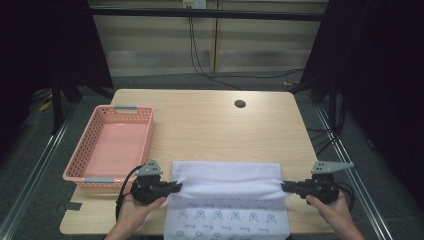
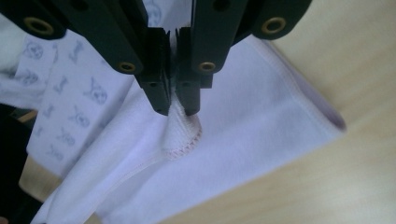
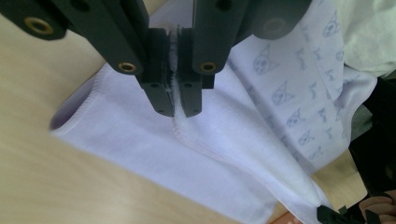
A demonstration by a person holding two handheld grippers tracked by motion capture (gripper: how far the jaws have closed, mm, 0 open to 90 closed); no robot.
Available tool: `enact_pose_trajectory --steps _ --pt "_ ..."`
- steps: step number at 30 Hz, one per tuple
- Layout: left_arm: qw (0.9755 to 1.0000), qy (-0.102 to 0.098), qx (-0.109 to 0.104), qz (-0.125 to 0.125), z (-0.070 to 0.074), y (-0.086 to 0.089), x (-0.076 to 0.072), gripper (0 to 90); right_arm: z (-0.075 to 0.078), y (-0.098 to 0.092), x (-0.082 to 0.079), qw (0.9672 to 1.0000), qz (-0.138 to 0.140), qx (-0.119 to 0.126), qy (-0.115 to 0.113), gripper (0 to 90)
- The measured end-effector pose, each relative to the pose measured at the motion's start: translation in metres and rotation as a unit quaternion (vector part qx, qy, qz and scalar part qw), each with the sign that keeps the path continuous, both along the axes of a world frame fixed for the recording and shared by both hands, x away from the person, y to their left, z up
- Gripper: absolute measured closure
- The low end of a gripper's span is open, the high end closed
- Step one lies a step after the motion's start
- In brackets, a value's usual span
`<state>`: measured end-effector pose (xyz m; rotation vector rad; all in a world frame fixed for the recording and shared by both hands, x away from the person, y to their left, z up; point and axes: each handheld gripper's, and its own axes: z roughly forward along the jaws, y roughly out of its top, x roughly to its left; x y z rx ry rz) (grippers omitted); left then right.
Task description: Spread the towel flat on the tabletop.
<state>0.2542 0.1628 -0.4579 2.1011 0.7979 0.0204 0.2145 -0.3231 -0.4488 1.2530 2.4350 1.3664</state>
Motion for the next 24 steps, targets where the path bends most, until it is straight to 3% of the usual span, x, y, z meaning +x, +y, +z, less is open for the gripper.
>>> enact_pose_trajectory --steps 3,4,10,12,17,19,24 --pt "0.9999 0.008 0.008 -0.007 -0.008 0.001 -0.003 86.4 -0.009 0.005 -0.004 0.9997 0.007 -0.018 0.016 86.2" --pt "0.9996 0.023 0.013 -0.011 -0.016 0.001 -0.003 86.4 -0.019 0.011 -0.005 0.9985 0.012 -0.037 0.037 86.2" --pt "0.9977 0.044 0.046 -0.023 -0.031 -0.009 -0.004 86.4 -0.040 0.021 0.001 0.9926 0.027 -0.086 0.081 86.3" --pt "0.9970 0.048 0.055 -0.026 -0.033 -0.011 -0.001 86.4 -0.041 0.021 0.003 0.9924 0.029 -0.084 0.085 86.4" --pt "0.9975 0.048 0.050 -0.014 -0.036 -0.013 0.004 86.9 -0.041 0.022 0.003 0.9920 0.025 -0.094 0.081 86.8" --pt "0.9972 0.052 0.052 -0.011 -0.035 -0.014 0.010 87.0 -0.042 0.022 0.006 0.9928 0.021 -0.089 0.077 87.0" --pt "0.9970 0.041 0.066 -0.004 -0.034 -0.021 0.028 87.2 -0.042 0.022 0.018 0.9931 0.004 -0.096 0.067 87.0"
